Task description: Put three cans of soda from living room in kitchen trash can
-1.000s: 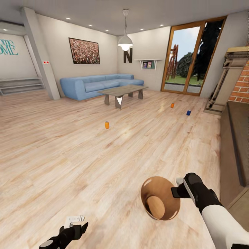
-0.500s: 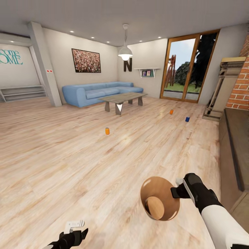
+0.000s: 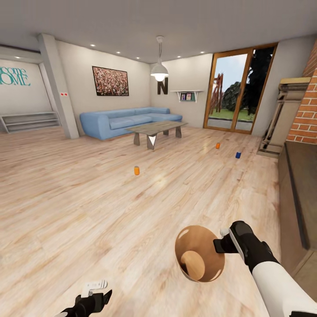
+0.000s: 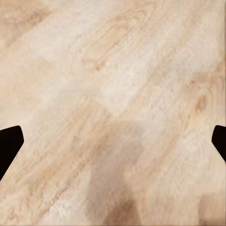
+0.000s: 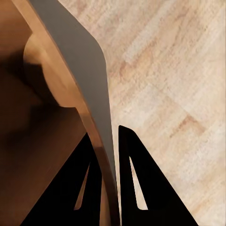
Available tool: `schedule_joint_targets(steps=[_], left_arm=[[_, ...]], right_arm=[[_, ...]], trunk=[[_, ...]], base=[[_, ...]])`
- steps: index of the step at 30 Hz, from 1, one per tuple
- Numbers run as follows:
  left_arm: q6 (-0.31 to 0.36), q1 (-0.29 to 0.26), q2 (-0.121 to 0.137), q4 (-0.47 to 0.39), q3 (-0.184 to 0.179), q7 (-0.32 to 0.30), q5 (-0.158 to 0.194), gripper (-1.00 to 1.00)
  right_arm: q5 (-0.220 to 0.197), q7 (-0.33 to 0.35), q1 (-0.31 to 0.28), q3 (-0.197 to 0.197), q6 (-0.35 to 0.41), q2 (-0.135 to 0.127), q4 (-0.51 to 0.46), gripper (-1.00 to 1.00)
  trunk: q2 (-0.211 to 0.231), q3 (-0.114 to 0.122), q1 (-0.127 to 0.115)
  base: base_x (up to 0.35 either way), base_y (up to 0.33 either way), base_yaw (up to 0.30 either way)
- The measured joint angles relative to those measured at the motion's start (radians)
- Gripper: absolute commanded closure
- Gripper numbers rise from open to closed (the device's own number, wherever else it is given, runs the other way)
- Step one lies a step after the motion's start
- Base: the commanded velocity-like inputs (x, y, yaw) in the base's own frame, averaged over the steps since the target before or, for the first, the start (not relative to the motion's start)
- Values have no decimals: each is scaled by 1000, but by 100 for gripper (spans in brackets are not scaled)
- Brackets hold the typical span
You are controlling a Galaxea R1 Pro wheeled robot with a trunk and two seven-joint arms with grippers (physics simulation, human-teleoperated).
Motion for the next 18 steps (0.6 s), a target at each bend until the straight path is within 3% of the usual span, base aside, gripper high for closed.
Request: schedule_joint_targets(steps=[18], left_arm=[[-47,0,1,2,0,0,2,-100]], right_arm=[[2,-2,12,-1,0,22,1,100]], trunk=[[126,56,-69]], base=[[0,0,0]])
